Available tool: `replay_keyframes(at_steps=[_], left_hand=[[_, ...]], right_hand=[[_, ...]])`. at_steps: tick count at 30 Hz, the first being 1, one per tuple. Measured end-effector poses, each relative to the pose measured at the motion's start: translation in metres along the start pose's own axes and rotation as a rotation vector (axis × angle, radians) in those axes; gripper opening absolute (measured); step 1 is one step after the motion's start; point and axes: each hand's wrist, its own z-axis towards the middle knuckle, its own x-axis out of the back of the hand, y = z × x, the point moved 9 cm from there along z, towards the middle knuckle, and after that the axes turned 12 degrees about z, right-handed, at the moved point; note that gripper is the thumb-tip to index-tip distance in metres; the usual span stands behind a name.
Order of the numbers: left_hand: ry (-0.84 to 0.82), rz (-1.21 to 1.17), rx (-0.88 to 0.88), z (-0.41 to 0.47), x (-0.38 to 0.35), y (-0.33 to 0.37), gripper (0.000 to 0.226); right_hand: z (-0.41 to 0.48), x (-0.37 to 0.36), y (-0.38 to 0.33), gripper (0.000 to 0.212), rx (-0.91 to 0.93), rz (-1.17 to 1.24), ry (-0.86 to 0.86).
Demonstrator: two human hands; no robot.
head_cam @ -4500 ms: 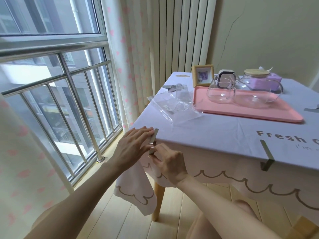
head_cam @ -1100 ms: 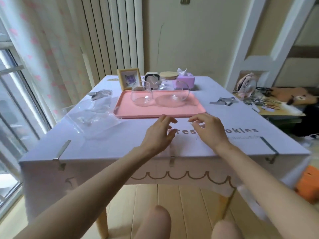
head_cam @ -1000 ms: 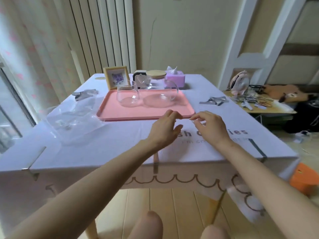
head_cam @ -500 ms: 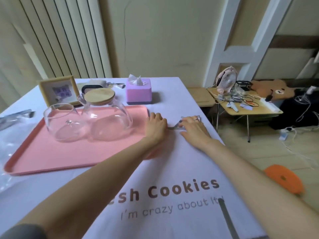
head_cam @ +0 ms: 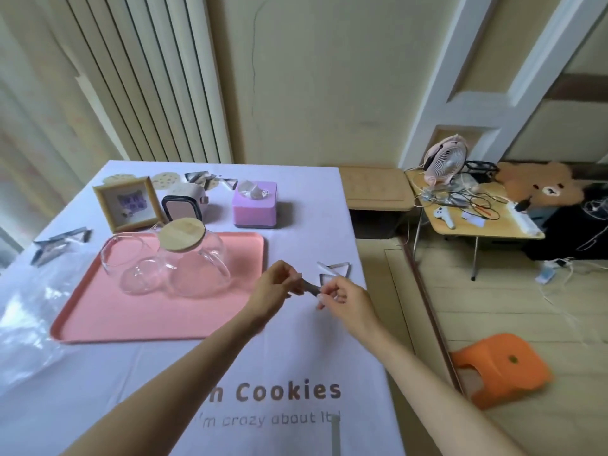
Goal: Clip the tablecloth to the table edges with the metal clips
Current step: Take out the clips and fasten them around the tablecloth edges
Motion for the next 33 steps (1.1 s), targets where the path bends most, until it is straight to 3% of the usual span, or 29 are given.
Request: replay_keyframes(at_steps=[4, 10, 20, 26, 30, 33], left_hand=[[0.022, -0.077, 0.098, -0.024, -0.011, 0.02, 0.017], [0.049, -0.092, 0.23, -0.029, -0.011, 0.028, 0.013], [-0.092, 0.101, 0.464, -0.024, -0.042, -0.053, 0.006], [-0.127, 0.301, 0.33, 0.006, -0.055, -0.047, 0.014], [-0.241, 0.582, 0.135, 0.024, -0.081, -0.031, 0.039], [-0.254, 0.747, 0.117, 0.032, -0.098, -0.029, 0.053]], right_hand=[[-0.019, 0.017, -0.014, 0.008, -0.039, 0.068, -0.061], [-0.004, 0.029, -0.016, 0.011, -0.138, -0.013, -0.074], [0.042, 0.058, 0.054, 0.026, -0.279, -0.21, 0.094], [0.081, 0.061, 0.057, 0.032, -0.28, -0.229, 0.137], [0.114, 0.058, 0.064, 0.019, -0.29, -0.287, 0.115], [0.133, 0.047, 0.07, 0.015, -0.29, -0.358, 0.019]])
